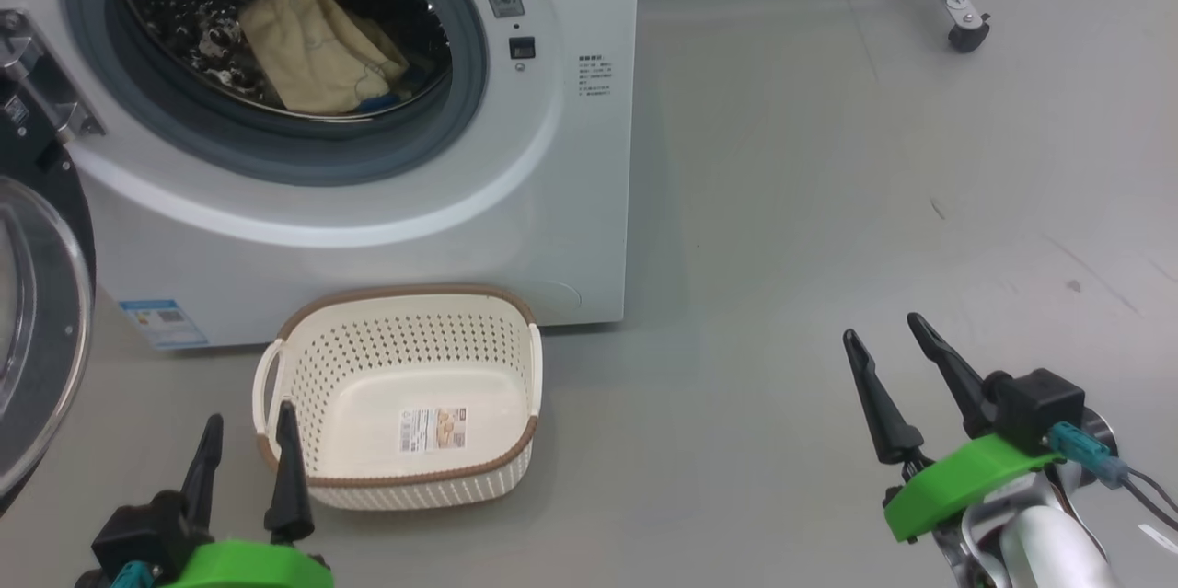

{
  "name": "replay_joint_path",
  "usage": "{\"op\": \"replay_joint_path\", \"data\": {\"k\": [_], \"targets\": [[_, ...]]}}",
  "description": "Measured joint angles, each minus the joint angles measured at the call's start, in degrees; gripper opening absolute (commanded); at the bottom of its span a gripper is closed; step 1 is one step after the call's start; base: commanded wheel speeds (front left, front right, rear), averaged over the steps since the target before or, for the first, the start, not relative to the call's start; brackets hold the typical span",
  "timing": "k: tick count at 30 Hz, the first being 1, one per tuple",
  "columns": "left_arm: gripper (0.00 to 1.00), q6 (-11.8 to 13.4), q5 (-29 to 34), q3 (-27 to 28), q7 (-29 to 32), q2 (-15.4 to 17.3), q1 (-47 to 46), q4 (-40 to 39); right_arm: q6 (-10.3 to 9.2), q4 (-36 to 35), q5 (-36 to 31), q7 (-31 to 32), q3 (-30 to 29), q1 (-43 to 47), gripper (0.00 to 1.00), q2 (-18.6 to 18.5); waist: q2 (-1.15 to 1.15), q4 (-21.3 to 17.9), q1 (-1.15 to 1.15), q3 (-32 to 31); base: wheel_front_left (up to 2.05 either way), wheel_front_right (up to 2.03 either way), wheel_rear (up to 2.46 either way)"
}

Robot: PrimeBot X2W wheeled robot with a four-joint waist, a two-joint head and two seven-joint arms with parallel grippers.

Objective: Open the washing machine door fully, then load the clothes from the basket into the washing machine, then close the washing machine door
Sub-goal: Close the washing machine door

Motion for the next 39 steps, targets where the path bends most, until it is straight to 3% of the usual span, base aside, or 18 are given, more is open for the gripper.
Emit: {"op": "replay_joint_path", "data": {"k": [13,39], "targets": [[1.00,0.3,1.8,0.9,0.0,-0.2,0.2,0.2,0.00,0.6,0.0,0.0,0.1,0.0,1.00,0.0,0.00,0.0,0.00,-0.4,-1.28,1.28,0.00],[1.00,0.1,3.1,1.3,0.0,-1.0,0.4,-0.4,0.00,0.7,0.0,0.0,0.4,0.0,1.00,0.0,0.00,-0.1,0.00,-1.4,-0.02,0.02,0.00]]}}
